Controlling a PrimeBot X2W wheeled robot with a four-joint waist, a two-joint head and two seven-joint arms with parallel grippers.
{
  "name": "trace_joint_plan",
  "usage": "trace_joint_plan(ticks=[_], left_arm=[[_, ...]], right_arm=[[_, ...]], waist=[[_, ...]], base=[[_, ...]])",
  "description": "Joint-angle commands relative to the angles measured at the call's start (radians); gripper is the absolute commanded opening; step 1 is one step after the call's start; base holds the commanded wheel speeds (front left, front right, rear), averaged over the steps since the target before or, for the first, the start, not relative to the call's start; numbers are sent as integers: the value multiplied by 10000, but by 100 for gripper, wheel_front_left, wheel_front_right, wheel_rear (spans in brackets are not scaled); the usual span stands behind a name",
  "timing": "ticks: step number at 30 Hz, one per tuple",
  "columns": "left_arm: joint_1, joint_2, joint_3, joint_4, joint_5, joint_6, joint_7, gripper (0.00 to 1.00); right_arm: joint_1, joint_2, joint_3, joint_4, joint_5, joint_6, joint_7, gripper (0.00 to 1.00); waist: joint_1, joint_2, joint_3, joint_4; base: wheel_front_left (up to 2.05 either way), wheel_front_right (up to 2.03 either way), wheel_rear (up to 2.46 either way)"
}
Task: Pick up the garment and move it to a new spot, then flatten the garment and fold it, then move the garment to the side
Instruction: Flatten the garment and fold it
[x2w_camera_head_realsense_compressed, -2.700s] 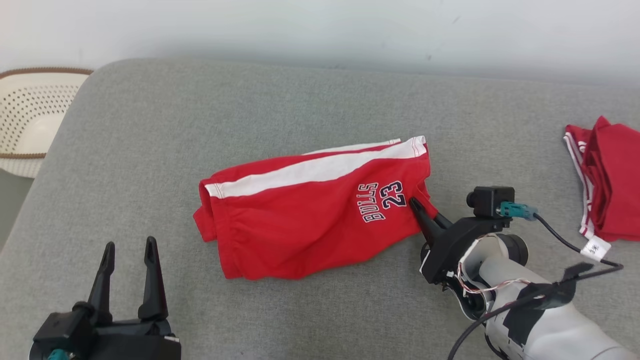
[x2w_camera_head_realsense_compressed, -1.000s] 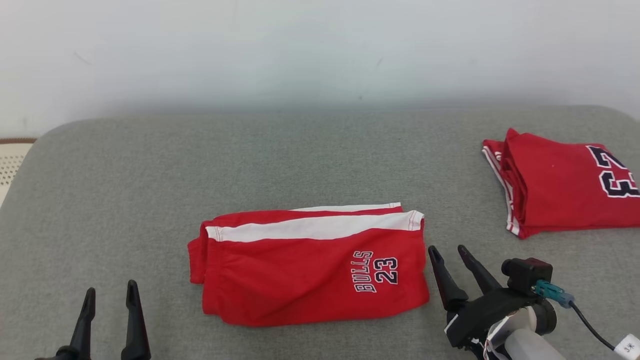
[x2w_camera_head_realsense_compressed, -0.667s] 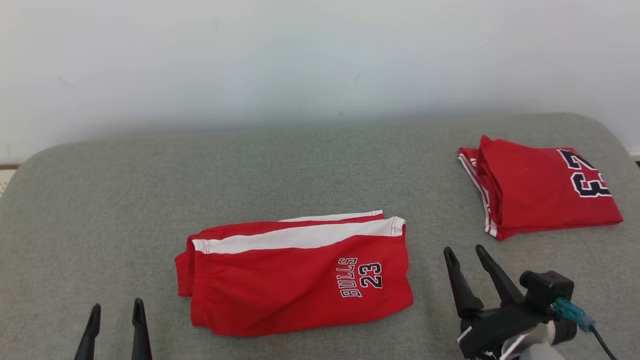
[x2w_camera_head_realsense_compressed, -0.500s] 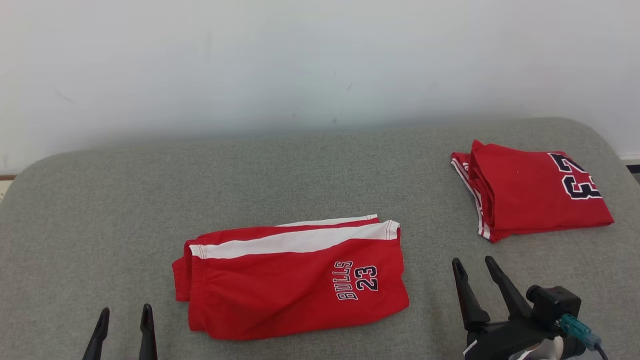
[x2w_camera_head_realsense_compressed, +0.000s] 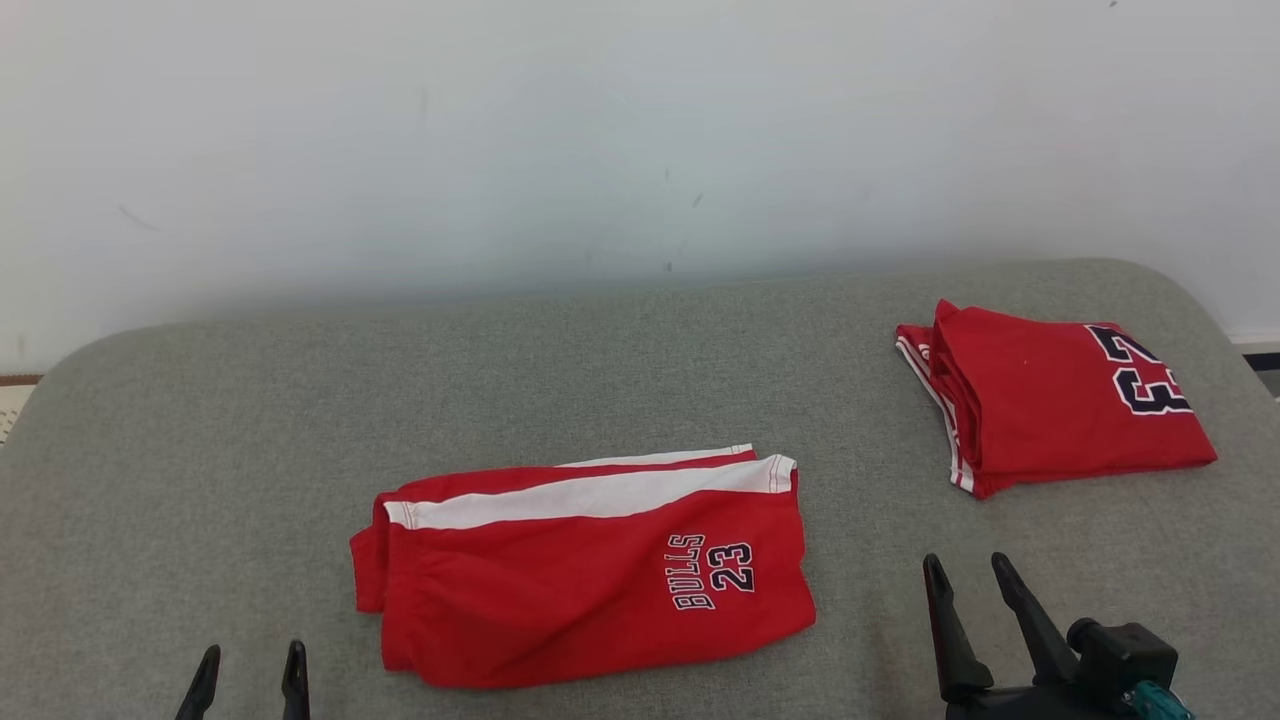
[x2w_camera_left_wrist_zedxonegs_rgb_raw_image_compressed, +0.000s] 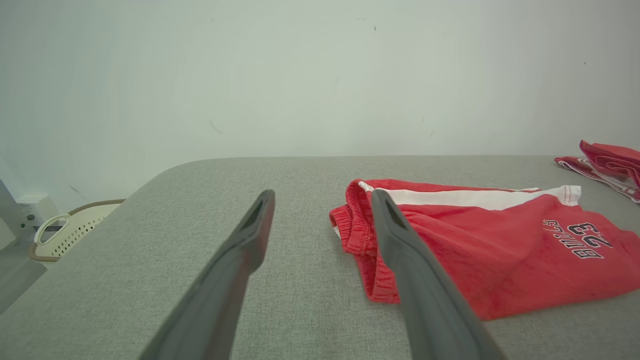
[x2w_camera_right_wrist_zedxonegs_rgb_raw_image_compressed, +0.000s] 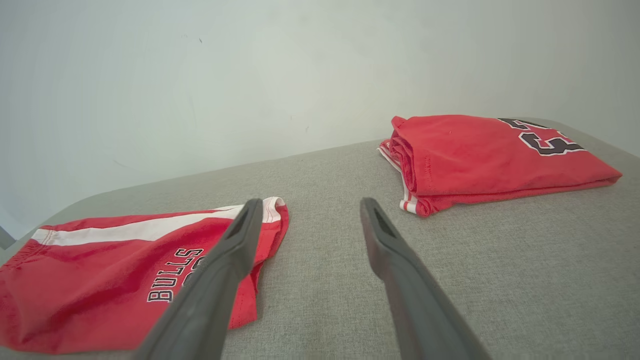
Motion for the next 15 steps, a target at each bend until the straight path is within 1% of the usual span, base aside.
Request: trace_joint_plan(ticks=[1, 15], left_arm=[[161, 47, 2, -24, 80, 50, -33, 100], [190, 39, 53, -78, 36, 123, -33, 100]], right_arm=[[163, 96, -29, -52, -148, -3, -12, 100], [262, 272, -142, -161, -305, -3, 95, 100]], waist=[[1, 0, 2, 30], [1, 0, 29, 3]], base=[[0, 0, 0], [0, 0, 0]])
